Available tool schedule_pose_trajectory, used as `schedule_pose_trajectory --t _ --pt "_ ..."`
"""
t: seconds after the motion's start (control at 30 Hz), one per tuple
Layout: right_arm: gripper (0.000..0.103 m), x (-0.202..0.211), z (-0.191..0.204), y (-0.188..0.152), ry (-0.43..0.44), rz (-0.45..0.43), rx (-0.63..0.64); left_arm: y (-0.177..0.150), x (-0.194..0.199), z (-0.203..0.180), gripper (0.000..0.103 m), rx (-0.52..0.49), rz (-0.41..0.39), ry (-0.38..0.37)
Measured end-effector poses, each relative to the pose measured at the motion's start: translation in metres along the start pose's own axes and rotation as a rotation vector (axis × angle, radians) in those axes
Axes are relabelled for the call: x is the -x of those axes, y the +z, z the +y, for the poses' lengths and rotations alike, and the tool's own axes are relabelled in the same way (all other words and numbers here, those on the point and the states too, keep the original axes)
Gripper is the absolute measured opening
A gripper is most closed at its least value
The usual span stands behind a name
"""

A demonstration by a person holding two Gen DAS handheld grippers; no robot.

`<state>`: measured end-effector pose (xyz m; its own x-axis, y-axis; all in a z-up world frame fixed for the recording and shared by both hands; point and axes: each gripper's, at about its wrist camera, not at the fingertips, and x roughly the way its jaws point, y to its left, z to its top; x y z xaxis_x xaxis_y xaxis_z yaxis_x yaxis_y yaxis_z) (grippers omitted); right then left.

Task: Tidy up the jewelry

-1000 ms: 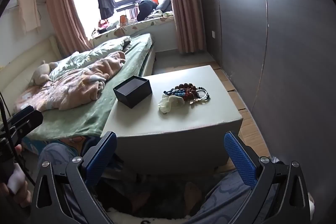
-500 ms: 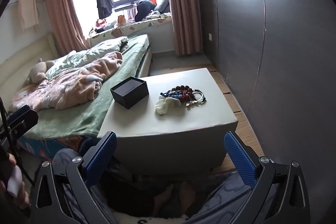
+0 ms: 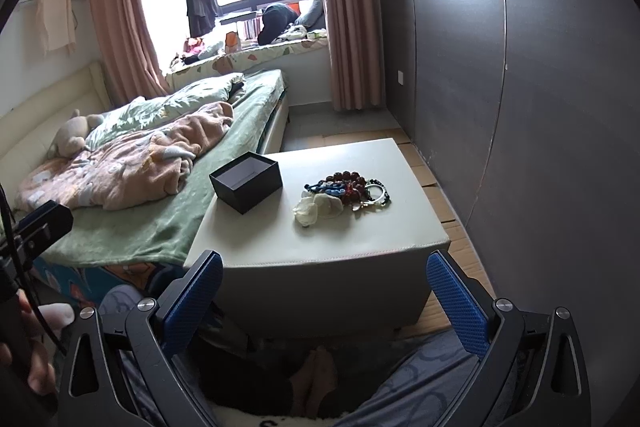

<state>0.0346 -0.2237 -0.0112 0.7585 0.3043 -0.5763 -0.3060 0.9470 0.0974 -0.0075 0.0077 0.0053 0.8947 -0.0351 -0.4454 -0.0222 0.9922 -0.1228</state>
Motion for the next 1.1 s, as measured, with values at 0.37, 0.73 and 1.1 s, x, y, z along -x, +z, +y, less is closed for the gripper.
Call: schedule_pose_trajectory --t 0.37,0.73,1.1 --pt "0.102 -0.003 0.006 0.002 -0.008 0.002 0.018 -0.003 0.007 0.010 0.101 0.034 -0.013 0.009" --pt "0.102 0.002 0.009 0.001 -0.003 -0.008 0.009 0.001 0.008 0.017 0.101 0.030 -0.016 0.025" --pt "0.102 0.006 0.009 0.000 0.004 -0.013 0.004 -0.002 0.013 0.011 0.101 0.011 -0.015 0.018"
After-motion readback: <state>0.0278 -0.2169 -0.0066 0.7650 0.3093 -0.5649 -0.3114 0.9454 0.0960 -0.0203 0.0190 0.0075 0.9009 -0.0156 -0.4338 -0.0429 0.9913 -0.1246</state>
